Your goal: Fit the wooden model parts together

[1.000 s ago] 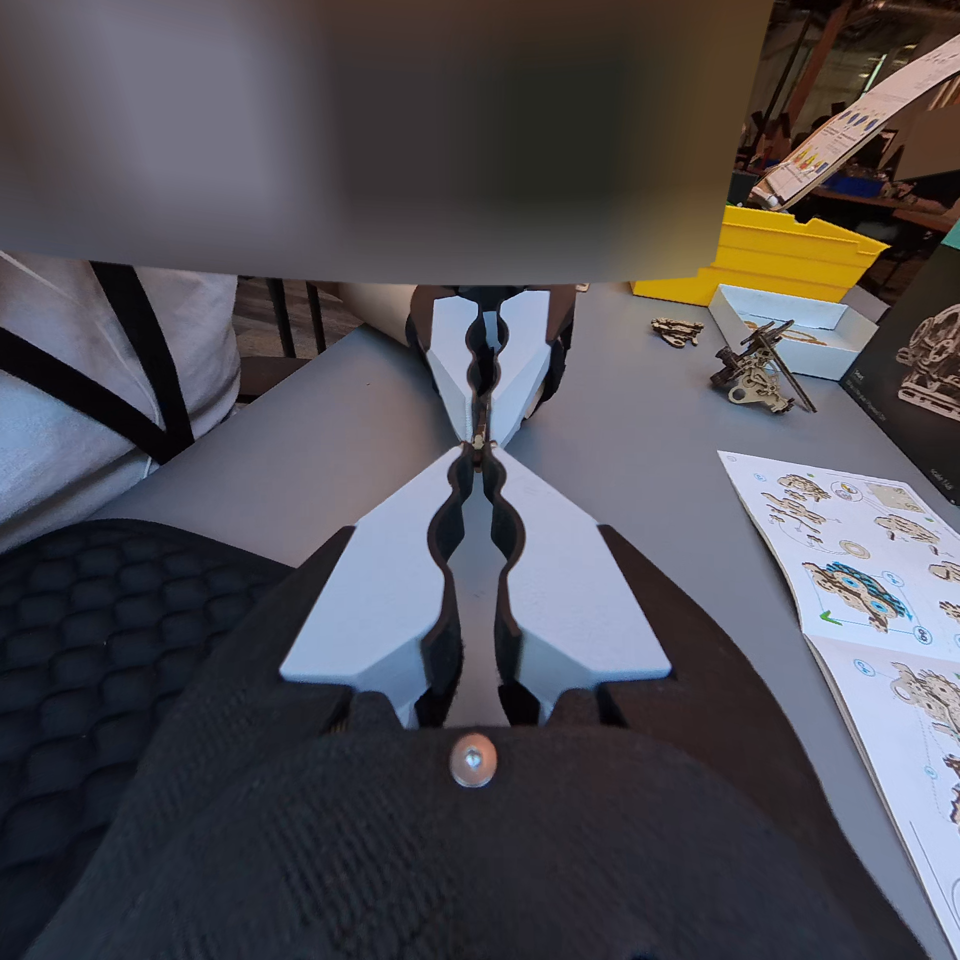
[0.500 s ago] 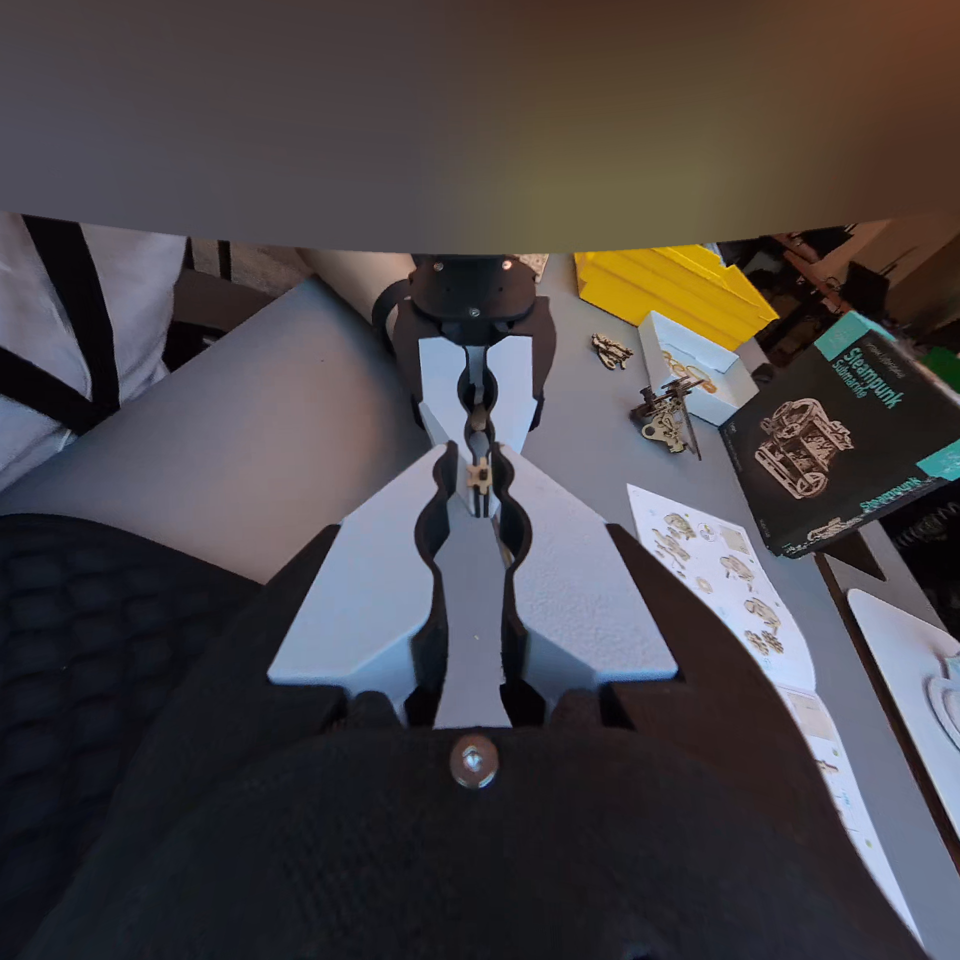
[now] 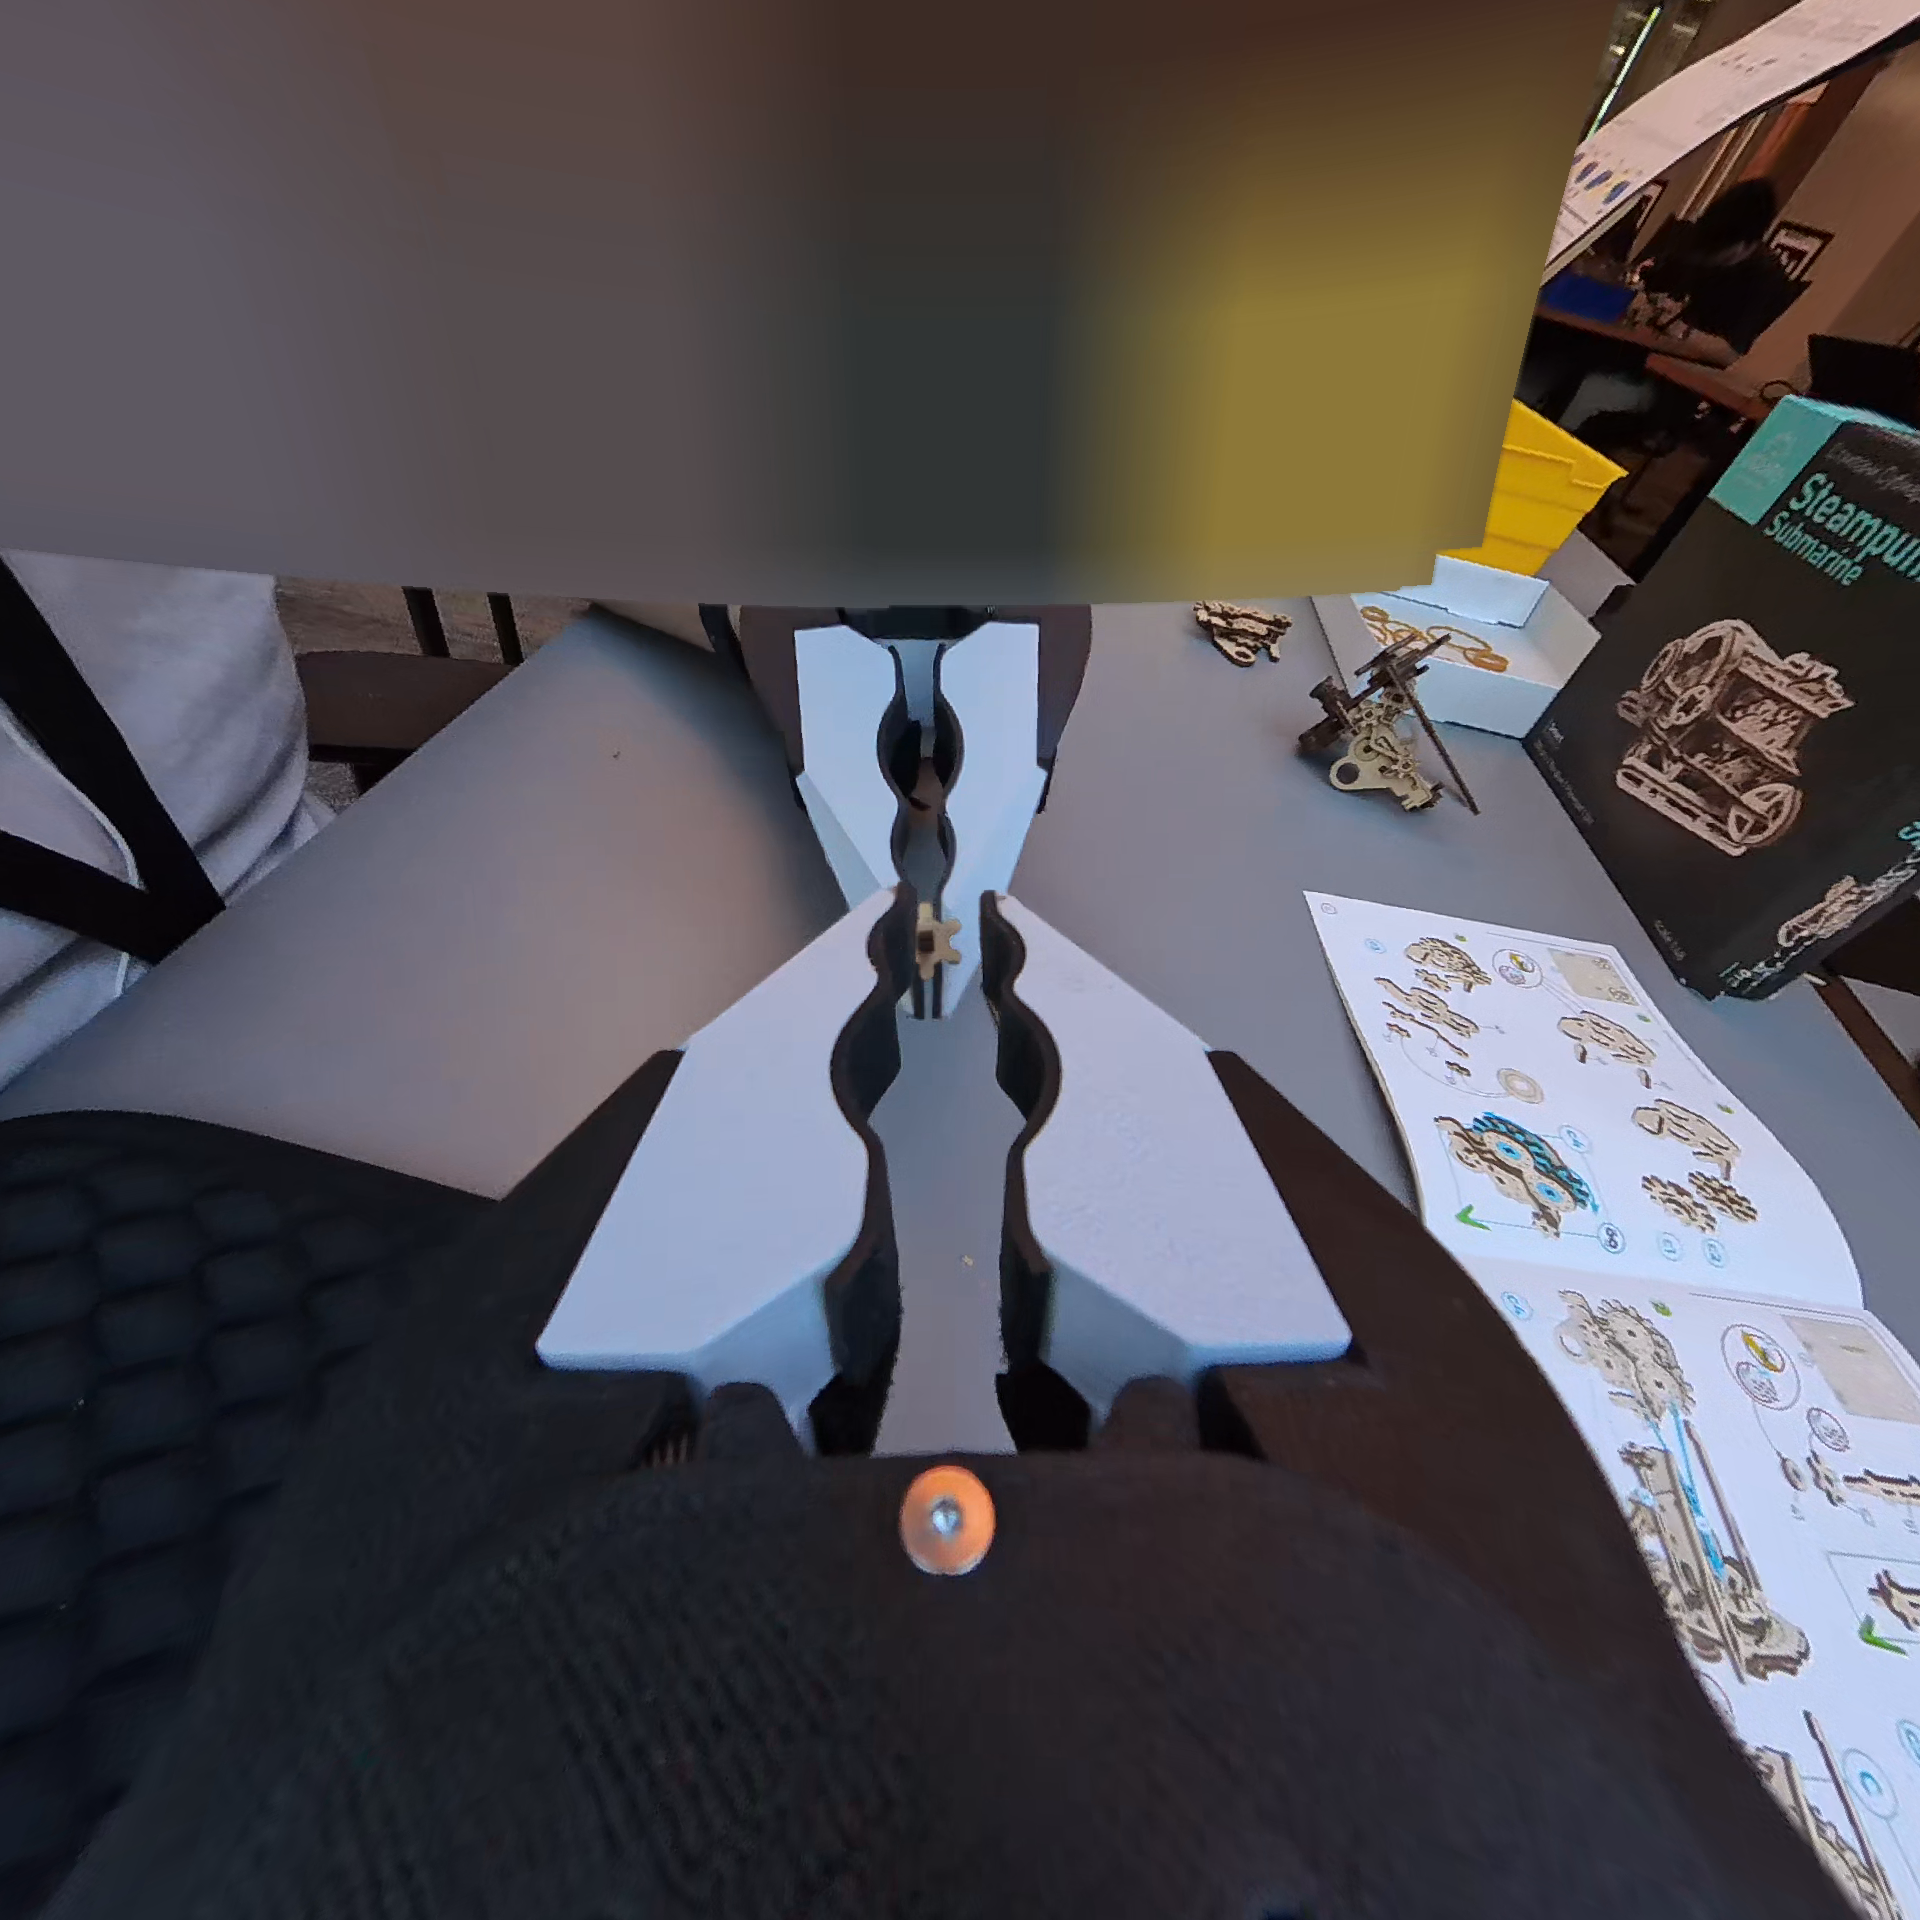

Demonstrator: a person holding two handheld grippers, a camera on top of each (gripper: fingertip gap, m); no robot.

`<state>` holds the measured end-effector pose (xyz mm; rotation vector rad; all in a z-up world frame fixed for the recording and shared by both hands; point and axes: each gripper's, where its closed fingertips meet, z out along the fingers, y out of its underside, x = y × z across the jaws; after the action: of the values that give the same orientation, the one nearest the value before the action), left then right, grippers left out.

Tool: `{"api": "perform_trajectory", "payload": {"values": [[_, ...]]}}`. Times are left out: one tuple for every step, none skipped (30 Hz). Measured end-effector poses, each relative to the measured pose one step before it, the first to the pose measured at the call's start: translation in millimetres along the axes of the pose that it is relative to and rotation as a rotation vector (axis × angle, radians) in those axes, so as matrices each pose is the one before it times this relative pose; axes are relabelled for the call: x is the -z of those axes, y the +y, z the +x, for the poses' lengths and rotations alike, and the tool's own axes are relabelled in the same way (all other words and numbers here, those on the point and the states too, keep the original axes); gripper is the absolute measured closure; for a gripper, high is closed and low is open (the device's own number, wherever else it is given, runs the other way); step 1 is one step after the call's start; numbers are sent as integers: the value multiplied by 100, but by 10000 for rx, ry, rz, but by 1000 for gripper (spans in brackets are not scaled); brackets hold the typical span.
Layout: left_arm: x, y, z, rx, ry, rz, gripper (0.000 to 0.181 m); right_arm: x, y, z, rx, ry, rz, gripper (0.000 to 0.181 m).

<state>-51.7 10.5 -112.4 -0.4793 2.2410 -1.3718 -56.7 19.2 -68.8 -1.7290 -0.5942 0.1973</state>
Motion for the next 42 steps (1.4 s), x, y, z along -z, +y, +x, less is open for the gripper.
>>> {"api": "perform_trajectory", "payload": {"values": [[-95, 181, 69, 22, 43, -153, 181, -189, 576, -153, 77, -80, -346, 172], [-51, 64, 110, 65, 87, -18, 181, -192, 757, -194, 72, -105, -445, 172], [-30, 70, 112, 126, 113, 10, 181, -164, 556, -87, 45, -25, -300, 172], [-73, 262, 65, 132, 123, -126, 181, -63, 177, -82, -43, -35, -53, 178], [-72, 129, 37, 122, 108, -48, 181, -47, -29, -227, -105, -149, 96, 181], [-56, 39, 155, 124, 170, -18, 181, -49, -19, -73, -156, -97, 84, 181], [-50, 75, 93, 139, 119, -52, 181, -27, 93, 39, -139, -65, -10, 181], [-46, 101, 34, 120, 85, -46, 181, -33, 107, 32, -158, -75, -7, 180], [-13, 55, -38, 97, 27, -13, 181, -10, -25, 76, -260, -78, 87, 178], [15, 44, -64, 77, 21, -11, 181, -32, 7, 71, -346, -91, 74, 178], [33, 37, -53, 76, 28, -29, 181, -26, 48, 55, -341, -104, 44, 181], [32, -4, -73, 52, -3, -5, 181, 18, -52, 154, -307, -29, 122, 181], [22, -23, -46, 60, 0, 17, 181, -6, 26, 35, -349, -119, 105, 181], [15, 35, 39, 92, 75, -19, 181, -12, 69, 131, -528, -127, 54, 181], [13, -24, 63, 85, 85, 66, 180, 67, -105, 249, -683, -115, 202, 181], [32, -138, 145, 102, 136, 159, 177, 117, -175, 258, -820, -181, 276, 181], [52, -205, 225, 163, 215, 193, 174, 198, -208, 275, -846, -200, 283, 181], [68, -233, 118, 230, 187, 195, 172, 257, -265, 181, -670, -223, 312, 181], [69, -148, -15, 242, 131, 145, 172, 269, -318, 105, -479, -188, 317, 181], [85, -54, -129, 208, 63, 106, 171, 269, -312, 166, -309, -66, 278, 181], [102, -29, -150, 178, 50, 92, 172, 194, -164, 106, -194, -40, 129, 181], [103, -107, -123, 172, 51, 109, 171, 94, -64, 68, -100, -5, 49, 181], [133, -209, -164, 145, -10, 152, 171, 27, -58, 63, -41, 27, 59, 181], [128, -255, -161, 114, -23, 190, 169, -37, 21, 23, -52, -6, 12, 181], [128, -269, -89, 124, 13, 188, 169, -47, -57, -74, -31, -61, 69, 181], [87, -269, -79, 169, 33, 199, 168, -30, -139, 2, -29, -24, 121, 181], [54, -288, -70, 202, 51, 202, 167, -49, -71, 0, -40, -29, 72, 181], [33, -311, -44, 200, 57, 228, 167, -101, 50, -86, -12, -88, -21, 181], [17, -284, 20, 187, 95, 215, 169, -79, 10, 37, -13, 1, 20, 181], [6, -101, -45, 179, 76, 86, 172, -62, -20, 53, -8, 19, 40, 181], [41, -72, -72, 145, 63, 51, 173, -36, 60, 31, -116, -29, -20, 181], [107, -122, 20, 103, 107, 87, 172, 33, -94, 49, -181, -33, 91, 181], [160, -138, 87, 64, 131, 119, 169, 106, -260, 35, -224, -52, 220, 181], [170, -83, 27, 53, 91, 75, 167, 120, -211, -67, -285, -138, 180, 181], [81, 82, -20, 46, 51, -58, 166, 111, -240, -6, -300, -97, 183, 181], [-16, 253, -117, 37, -29, -187, 166, 110, -235, 115, -222, 6, 186, 181], [-90, 304, -181, 23, -88, -218, 169, 28, 81, 263, -73, 119, -32, 181], [-120, 203, -221, 88, -118, -148, 181, -15, 315, 335, 217, 206, -231, 181], [-122, 143, -369, 137, -197, -104, 181, 36, 318, 413, 461, 332, -299, 181], [-45, 88, -371, 123, -205, -76, 181, 86, 134, 181, 619, 248, -254, 181], [83, -77, -181, 34, -93, 53, 181, 131, 276, 4, 827, 164, -401, 181], [214, -179, -89, -25, -52, 126, 181, 212, 577, 509, 830, 486, -627, 181]]}}
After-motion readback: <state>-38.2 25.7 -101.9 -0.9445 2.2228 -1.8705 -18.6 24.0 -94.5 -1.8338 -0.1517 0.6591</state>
